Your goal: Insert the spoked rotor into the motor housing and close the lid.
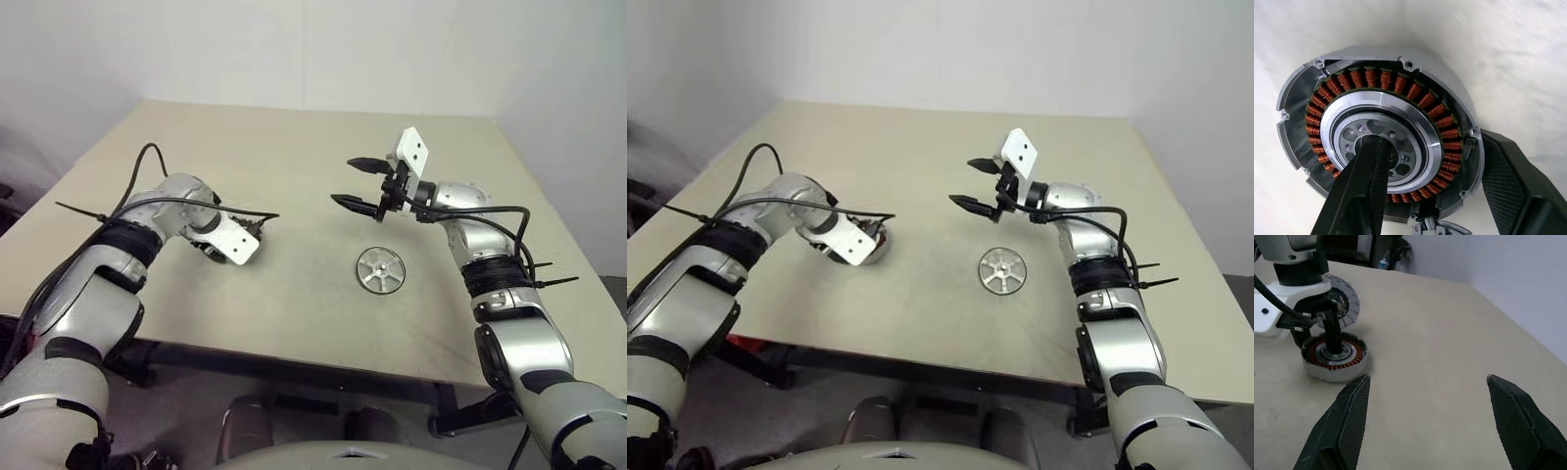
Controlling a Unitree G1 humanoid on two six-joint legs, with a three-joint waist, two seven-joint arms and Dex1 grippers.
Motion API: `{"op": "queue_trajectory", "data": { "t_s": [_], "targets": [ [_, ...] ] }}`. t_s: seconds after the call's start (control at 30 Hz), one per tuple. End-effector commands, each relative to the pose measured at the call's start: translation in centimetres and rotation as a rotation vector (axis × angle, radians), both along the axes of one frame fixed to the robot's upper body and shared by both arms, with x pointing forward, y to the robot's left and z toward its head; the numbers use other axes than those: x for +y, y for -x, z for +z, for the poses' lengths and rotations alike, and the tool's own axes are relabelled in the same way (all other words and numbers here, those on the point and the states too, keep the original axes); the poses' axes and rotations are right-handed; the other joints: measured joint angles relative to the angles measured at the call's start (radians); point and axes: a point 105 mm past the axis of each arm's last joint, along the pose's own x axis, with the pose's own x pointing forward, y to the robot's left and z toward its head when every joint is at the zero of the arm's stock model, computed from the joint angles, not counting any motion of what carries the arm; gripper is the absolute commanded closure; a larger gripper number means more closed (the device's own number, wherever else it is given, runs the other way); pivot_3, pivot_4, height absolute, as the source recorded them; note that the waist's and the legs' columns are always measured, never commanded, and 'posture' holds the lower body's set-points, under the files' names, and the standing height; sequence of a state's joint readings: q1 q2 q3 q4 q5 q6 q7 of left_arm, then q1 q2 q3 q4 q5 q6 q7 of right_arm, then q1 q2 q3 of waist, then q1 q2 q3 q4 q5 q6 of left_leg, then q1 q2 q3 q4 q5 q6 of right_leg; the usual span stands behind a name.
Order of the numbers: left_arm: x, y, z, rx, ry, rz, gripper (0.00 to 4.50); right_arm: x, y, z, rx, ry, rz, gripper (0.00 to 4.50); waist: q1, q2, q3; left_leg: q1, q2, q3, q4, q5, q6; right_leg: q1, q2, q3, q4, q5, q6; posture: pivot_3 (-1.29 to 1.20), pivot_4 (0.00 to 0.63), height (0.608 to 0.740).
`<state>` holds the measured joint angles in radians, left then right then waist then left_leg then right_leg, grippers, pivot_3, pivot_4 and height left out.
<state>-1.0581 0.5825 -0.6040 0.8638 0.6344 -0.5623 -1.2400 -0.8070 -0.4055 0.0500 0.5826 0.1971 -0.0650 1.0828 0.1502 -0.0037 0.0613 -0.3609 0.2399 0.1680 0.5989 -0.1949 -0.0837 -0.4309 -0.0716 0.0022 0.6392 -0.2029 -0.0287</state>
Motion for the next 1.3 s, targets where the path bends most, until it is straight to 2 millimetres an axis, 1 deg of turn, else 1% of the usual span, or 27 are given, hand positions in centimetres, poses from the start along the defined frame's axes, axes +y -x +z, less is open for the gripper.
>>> {"op": "queue_trajectory", "data": {
  "t_s": [0.03,0.2,0.3,0.47,0.67,0.87,1.0,1.17,1.3],
  "targets": [
    [-2.3,-1.2,2.1,-0.088,0.042,-0.063,2.19,-0.2,0.1,1.8,-0.069,-0.021,-0.004,0.18,0.001,0.0,0.0,-0.001,0.0,0.0,0.0,0.0,0.0,0.0,-0.001,-0.001,0.0,0.0,0.0,0.0,0.0,0.74],
    [-4.4,-1.8,2.6,-0.115,0.067,-0.096,2.19,-0.1,0.1,1.9,-0.072,-0.025,-0.009,0.18,0.002,-0.001,0.0,-0.004,-0.001,-0.002,0.0,0.002,0.0,0.0,-0.002,-0.004,-0.001,0.0,0.001,0.0,0.0,0.74],
    [-5.0,-1.9,2.6,-0.123,0.069,-0.11,2.19,-0.1,0.1,1.9,-0.072,-0.027,-0.009,0.18,0.0,-0.001,0.001,-0.006,-0.001,-0.005,0.0,0.003,-0.002,0.0,-0.002,-0.006,-0.001,0.0,0.001,0.0,0.0,0.74],
    [-6.5,-2.1,2.8,-0.135,0.086,-0.138,2.19,-0.2,0.2,1.8,-0.076,-0.029,-0.014,0.18,-0.007,-0.001,0.002,-0.008,-0.001,-0.008,0.0,0.003,-0.002,-0.001,-0.001,-0.007,-0.002,-0.001,0.002,0.0,0.0,0.74],
    [-7.5,-1.6,2.4,-0.108,0.091,-0.173,2.19,-0.3,0.3,1.8,-0.081,-0.033,-0.019,0.18,-0.001,-0.002,0.002,-0.009,-0.001,-0.009,0.0,0.003,-0.002,-0.001,-0.002,-0.009,-0.002,-0.001,0.002,0.0,0.0,0.74],
    [-9.5,-1.2,2.9,-0.095,0.141,-0.203,2.19,-0.5,0.4,1.7,-0.08,-0.033,-0.024,0.18,0.003,-0.002,0.003,-0.009,-0.001,-0.009,0.0,0.003,-0.002,0.0,-0.002,-0.009,-0.002,-0.001,0.002,0.0,0.0,0.74],
    [-9.8,-1.4,3.0,-0.104,0.141,-0.204,2.19,-0.7,0.5,1.7,-0.08,-0.033,-0.028,0.18,0.001,-0.002,0.003,-0.009,-0.002,-0.01,0.0,0.004,-0.002,0.0,-0.003,-0.01,-0.002,-0.001,0.002,0.0,0.0,0.74],
    [-10.4,-1.1,2.8,-0.089,0.16,-0.215,2.19,-0.8,0.5,1.7,-0.08,-0.032,-0.032,0.18,-0.002,-0.002,0.004,-0.009,-0.001,-0.011,0.0,0.004,-0.002,0.0,-0.002,-0.01,-0.002,-0.001,0.002,0.0,0.0,0.74],
    [-10.3,-0.9,2.5,-0.075,0.157,-0.22,2.19,-0.7,0.5,1.7,-0.079,-0.032,-0.035,0.18,-0.001,-0.002,0.004,-0.009,-0.002,-0.012,0.0,0.004,-0.002,0.0,-0.002,-0.01,-0.002,-0.001,0.002,0.0,0.0,0.74]
  ]
}}
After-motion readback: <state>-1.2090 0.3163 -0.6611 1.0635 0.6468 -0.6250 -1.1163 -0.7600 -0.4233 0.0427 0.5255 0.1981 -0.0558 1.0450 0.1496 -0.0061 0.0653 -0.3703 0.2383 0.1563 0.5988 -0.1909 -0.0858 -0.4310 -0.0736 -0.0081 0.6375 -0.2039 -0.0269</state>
